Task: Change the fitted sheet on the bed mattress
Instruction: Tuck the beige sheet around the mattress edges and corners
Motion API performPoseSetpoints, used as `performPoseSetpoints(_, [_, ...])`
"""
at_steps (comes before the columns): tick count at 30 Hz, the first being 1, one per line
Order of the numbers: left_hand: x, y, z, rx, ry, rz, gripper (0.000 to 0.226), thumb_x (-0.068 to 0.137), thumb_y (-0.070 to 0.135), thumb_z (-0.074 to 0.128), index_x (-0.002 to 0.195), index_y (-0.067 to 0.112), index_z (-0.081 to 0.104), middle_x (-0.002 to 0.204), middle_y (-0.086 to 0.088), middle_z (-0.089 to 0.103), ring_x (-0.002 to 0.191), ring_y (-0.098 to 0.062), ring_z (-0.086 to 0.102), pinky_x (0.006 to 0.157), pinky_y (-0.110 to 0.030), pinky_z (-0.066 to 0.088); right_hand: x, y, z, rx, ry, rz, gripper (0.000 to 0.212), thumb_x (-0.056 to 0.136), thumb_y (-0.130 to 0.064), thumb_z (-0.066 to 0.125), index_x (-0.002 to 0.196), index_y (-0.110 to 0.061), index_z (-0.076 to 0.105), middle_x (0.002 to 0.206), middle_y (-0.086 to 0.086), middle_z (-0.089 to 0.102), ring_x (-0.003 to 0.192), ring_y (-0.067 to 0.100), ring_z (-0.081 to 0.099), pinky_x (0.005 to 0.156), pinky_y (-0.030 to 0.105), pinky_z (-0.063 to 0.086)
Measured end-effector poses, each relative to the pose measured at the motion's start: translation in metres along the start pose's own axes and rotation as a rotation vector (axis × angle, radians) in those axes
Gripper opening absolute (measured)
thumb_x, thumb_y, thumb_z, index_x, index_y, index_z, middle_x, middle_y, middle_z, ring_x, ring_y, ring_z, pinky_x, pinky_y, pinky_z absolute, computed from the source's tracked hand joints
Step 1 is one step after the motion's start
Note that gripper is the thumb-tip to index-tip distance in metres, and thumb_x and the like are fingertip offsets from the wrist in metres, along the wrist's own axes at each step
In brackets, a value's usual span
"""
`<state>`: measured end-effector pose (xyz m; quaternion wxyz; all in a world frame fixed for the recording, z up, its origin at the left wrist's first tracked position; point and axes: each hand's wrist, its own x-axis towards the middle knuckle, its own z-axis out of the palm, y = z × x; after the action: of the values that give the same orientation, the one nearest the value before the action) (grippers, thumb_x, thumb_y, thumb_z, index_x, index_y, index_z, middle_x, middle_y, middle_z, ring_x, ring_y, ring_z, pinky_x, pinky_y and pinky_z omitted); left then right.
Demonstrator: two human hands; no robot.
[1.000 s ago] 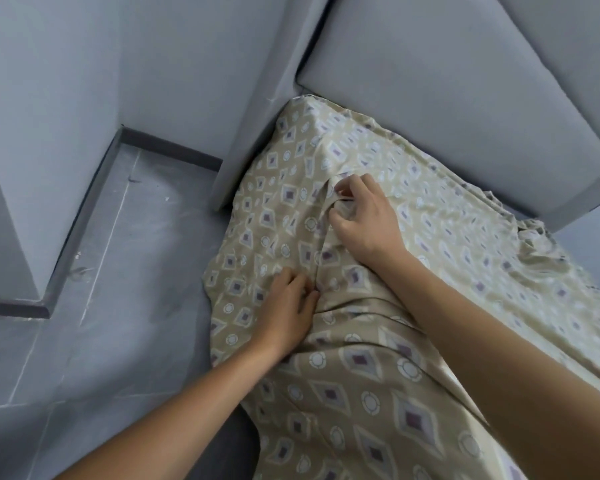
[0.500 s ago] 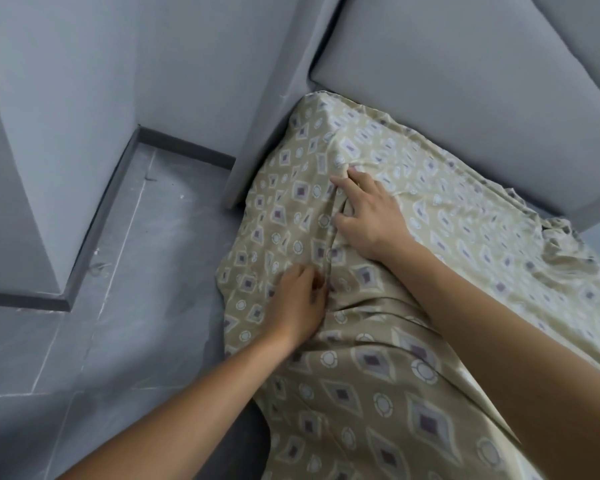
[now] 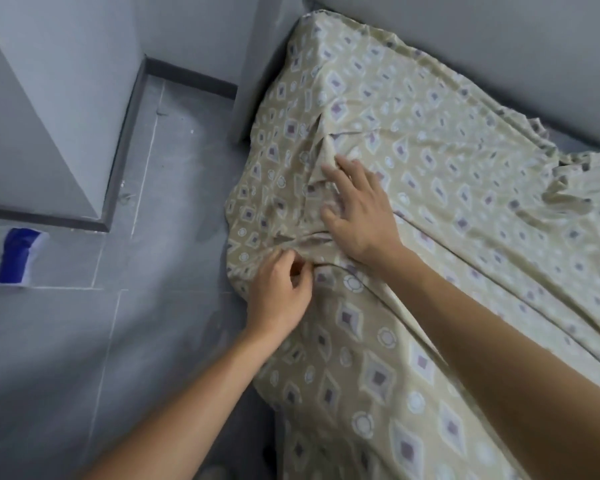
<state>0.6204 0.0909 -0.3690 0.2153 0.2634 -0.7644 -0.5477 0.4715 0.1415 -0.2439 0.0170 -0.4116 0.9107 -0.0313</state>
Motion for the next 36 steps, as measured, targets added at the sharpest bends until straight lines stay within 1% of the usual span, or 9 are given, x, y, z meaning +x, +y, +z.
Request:
performPoseSetpoints(2, [-0.037, 0.012, -0.002, -0.107, -0.131, -0.079, 0.033, 0.099, 0.053, 0.055, 0.120, 0.029, 0.066, 0.114, 0.011, 0.065, 0.109, -0.010, 0.062, 0.091, -0.030, 0.050, -0.038, 0.000, -0.004, 0.017, -0.026, 0.016, 0.072, 0.095, -0.048, 0.048, 0.164, -0.032, 0.030, 0.173, 0.001, 0.023, 0.159, 0.028, 0.015, 0.128, 0.049, 0.018])
performPoseSetpoints(4, [-0.073, 0.022, 0.004, -0.156, -0.268, -0.108, 0.049, 0.102, 0.054, 0.055, 0.147, 0.035, 0.050, 0.134, 0.012, 0.058, 0.125, -0.006, 0.055, 0.103, -0.027, 0.045, -0.082, -0.005, -0.004, 0.021, -0.034, 0.030, 0.079, 0.093, -0.051, 0.048, 0.166, -0.035, 0.022, 0.175, 0.000, 0.015, 0.162, 0.026, 0.007, 0.129, 0.052, 0.013])
performPoseSetpoints(8, [-0.095, 0.024, 0.031, -0.123, -0.292, -0.018, 0.054, 0.107, 0.051, 0.034, 0.152, 0.024, 0.043, 0.141, -0.001, 0.052, 0.131, -0.019, 0.052, 0.106, -0.035, 0.045, -0.136, -0.015, 0.013, 0.021, 0.037, 0.069, 0.076, 0.098, -0.047, 0.045, 0.167, -0.039, 0.015, 0.177, -0.007, 0.002, 0.163, 0.017, -0.008, 0.131, 0.051, 0.004])
performPoseSetpoints(14, [-0.108, -0.013, 0.041, -0.015, -0.378, -0.064, 0.064, 0.109, 0.052, 0.036, 0.166, 0.027, 0.020, 0.171, -0.006, 0.023, 0.157, -0.025, 0.022, 0.127, -0.049, 0.024, -0.131, -0.017, 0.025, -0.030, 0.084, 0.098, 0.072, 0.098, -0.041, 0.047, 0.165, -0.042, 0.021, 0.175, -0.005, 0.012, 0.163, 0.021, 0.003, 0.130, 0.050, 0.008])
performPoseSetpoints(19, [-0.097, -0.022, 0.049, -0.065, -0.288, -0.105, 0.069, 0.104, 0.053, 0.052, 0.163, 0.029, 0.029, 0.168, -0.006, 0.025, 0.155, -0.027, 0.025, 0.127, -0.046, 0.025, -0.126, -0.018, 0.023, -0.019, 0.077, 0.103, 0.075, 0.093, -0.042, 0.045, 0.164, -0.045, 0.022, 0.175, -0.007, 0.014, 0.162, 0.021, 0.006, 0.129, 0.049, 0.009])
performPoseSetpoints(23, [-0.120, -0.046, 0.049, -0.204, -0.158, -0.245, 0.094, 0.085, 0.077, 0.063, 0.160, 0.028, 0.033, 0.160, -0.003, 0.029, 0.151, -0.027, 0.029, 0.125, -0.041, 0.028, -0.126, -0.015, 0.021, -0.027, 0.060, 0.108, 0.077, 0.094, -0.040, 0.055, 0.164, -0.045, 0.023, 0.175, -0.008, 0.013, 0.161, 0.023, 0.008, 0.128, 0.050, 0.011])
performPoseSetpoints(28, [-0.155, -0.101, 0.055, -0.371, -0.299, -0.513, 0.133, 0.054, 0.104, 0.055, 0.163, 0.033, 0.027, 0.160, -0.005, 0.041, 0.146, -0.031, 0.042, 0.121, -0.047, 0.036, -0.125, -0.017, 0.017, -0.024, 0.105, 0.098, 0.075, 0.090, -0.050, 0.060, 0.161, -0.043, 0.036, 0.171, -0.004, 0.026, 0.155, 0.027, 0.025, 0.124, 0.048, 0.026])
performPoseSetpoints(32, [-0.169, -0.120, 0.064, -0.418, -0.310, -0.621, 0.127, 0.053, 0.098, 0.070, 0.149, 0.017, 0.051, 0.141, -0.001, 0.062, 0.129, -0.028, 0.061, 0.111, -0.048, 0.050, -0.141, -0.022, 0.009, 0.018, 0.085, 0.091, 0.070, 0.096, -0.049, 0.059, 0.161, -0.037, 0.038, 0.171, -0.001, 0.026, 0.154, 0.027, 0.025, 0.123, 0.043, 0.024])
performPoseSetpoints(36, [-0.164, -0.110, 0.066, -0.473, -0.189, -0.636, 0.078, 0.062, 0.063, 0.079, 0.121, 0.014, 0.074, 0.114, -0.006, 0.077, 0.105, -0.029, 0.074, 0.097, -0.048, 0.060, -0.173, -0.029, 0.003, -0.011, 0.045, 0.067, 0.074, 0.095, -0.042, 0.059, 0.163, -0.031, 0.033, 0.172, 0.000, 0.023, 0.156, 0.027, 0.020, 0.126, 0.044, 0.021])
